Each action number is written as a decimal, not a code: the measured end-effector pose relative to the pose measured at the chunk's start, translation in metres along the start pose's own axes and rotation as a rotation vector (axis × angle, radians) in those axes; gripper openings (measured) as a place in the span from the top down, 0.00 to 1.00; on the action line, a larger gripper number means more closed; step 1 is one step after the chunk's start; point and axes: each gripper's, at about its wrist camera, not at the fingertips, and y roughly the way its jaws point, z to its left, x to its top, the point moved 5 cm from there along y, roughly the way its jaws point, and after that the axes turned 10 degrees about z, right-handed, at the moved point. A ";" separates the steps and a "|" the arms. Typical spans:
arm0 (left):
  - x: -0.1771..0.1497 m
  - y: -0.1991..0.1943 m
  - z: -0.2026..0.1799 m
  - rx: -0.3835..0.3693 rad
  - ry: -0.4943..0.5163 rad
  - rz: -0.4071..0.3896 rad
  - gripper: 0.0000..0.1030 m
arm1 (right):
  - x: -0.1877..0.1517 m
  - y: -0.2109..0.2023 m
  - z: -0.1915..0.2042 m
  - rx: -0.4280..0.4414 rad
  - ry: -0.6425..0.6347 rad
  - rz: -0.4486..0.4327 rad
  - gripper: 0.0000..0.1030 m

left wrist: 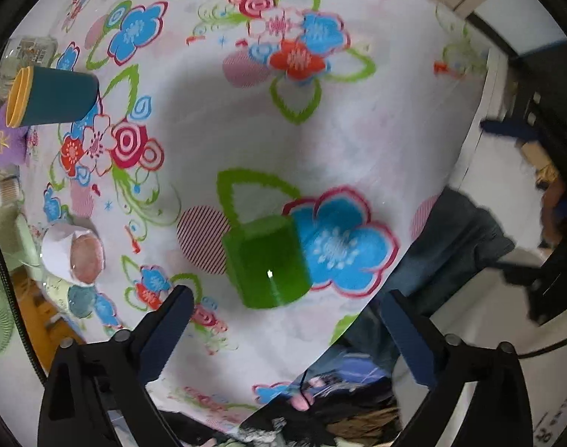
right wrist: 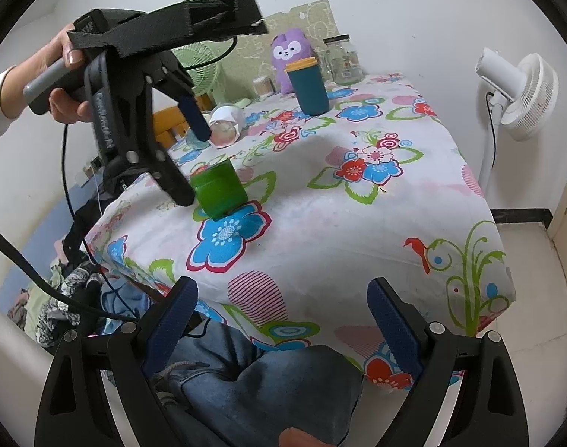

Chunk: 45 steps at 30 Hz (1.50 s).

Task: Flip cup upside down
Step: 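Lift the green cup and rotate it mouth-down with the left gripper, then lower the inverted green cup onto the cloth and open the left gripper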

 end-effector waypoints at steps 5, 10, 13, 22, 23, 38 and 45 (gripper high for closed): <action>0.017 0.009 0.001 -0.004 -0.028 -0.011 0.02 | -0.001 -0.002 -0.001 -0.005 0.005 -0.001 0.09; 0.028 0.023 0.001 -0.034 -0.037 0.014 0.11 | -0.003 -0.002 -0.004 -0.009 0.022 0.002 0.09; 0.032 0.029 0.003 -0.047 -0.047 0.018 0.20 | -0.003 -0.002 -0.006 -0.009 0.033 0.002 0.09; 0.030 0.041 0.011 -0.088 -0.100 0.026 0.49 | 0.003 0.000 -0.007 -0.003 0.040 -0.007 0.09; 0.028 0.039 0.011 -0.084 -0.103 0.012 0.49 | 0.005 0.000 -0.007 0.001 0.042 -0.010 0.09; -0.001 -0.030 0.032 -0.018 -0.234 -0.409 0.49 | 0.039 0.003 0.008 0.035 0.009 -0.074 0.09; -0.022 -0.059 0.044 -0.005 -0.355 -0.714 0.49 | 0.045 0.011 0.013 0.022 -0.015 -0.073 0.09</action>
